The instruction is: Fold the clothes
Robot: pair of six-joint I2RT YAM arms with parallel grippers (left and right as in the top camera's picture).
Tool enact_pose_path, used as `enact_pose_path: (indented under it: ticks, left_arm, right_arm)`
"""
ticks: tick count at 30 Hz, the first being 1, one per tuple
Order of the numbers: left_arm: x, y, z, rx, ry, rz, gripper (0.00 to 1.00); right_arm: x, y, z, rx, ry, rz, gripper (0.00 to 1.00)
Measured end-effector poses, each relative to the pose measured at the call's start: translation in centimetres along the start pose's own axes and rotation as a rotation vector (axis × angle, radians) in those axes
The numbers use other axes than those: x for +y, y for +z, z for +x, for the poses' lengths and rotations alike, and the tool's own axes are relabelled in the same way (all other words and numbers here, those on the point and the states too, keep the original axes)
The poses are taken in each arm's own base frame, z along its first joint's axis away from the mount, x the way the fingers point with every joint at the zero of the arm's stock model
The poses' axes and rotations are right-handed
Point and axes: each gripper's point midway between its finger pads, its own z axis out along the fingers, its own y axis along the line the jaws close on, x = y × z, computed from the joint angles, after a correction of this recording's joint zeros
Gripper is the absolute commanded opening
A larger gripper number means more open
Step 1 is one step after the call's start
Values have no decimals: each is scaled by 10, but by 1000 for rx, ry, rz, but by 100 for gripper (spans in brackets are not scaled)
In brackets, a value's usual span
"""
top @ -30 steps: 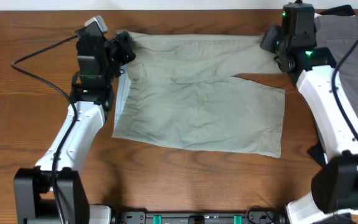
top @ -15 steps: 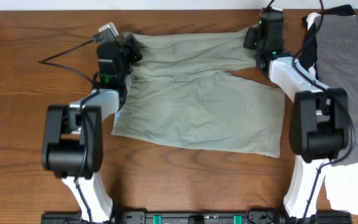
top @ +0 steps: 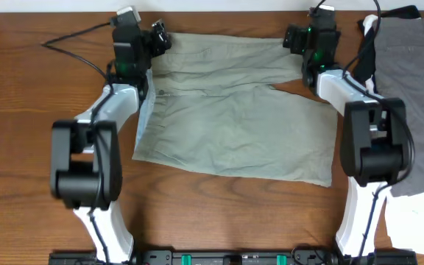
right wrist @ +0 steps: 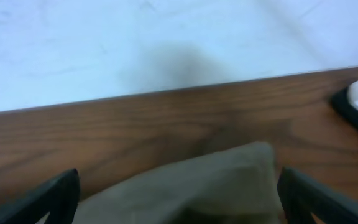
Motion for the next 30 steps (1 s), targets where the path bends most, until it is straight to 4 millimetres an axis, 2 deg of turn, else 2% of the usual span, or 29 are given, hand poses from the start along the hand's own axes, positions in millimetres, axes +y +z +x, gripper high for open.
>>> enact_pose_path:
  ticks: [5,8,9,10,11,12,13,14,19,25,30]
  left_arm:
    - [-13,-49,-39,28,40,-20,86]
    - [-13,-75,-44,81,44,-45,68]
    - [-12,-81,-42,102,48,-55,60]
    - [-11,-85,-38,126,48,-57,52]
    - [-10,-87,-32,156,45,-61,42]
    - [-10,-88,-25,185,49,-59,33]
    - [-8,-87,-17,215,52,-60,26]
    - [-7,-85,-10,239,48,-57,21]
    - [-3,-71,23,327,52,-45,19]
    - [6,-52,49,373,49,-52,19]
    - [14,-50,70,439,44,-74,18]
  right_arm:
    - [-1,-57,-46,29,-32,-18,99]
    - [-4,-96,-73,36,-33,-50,97]
    - [-2,-105,-78,42,-35,-68,88]
    - [-2,-114,-82,47,-41,-84,74]
    - [0,-118,-82,58,-43,-104,53]
    - [3,-120,-78,81,-43,-128,28]
    - [5,-121,-73,102,-46,-143,10]
    - [7,-119,-64,134,-48,-157,1]
    - [14,-102,-23,254,-50,-197,1]
    - [19,-69,9,290,-49,-214,1]
    - [16,-54,45,371,-50,-208,1]
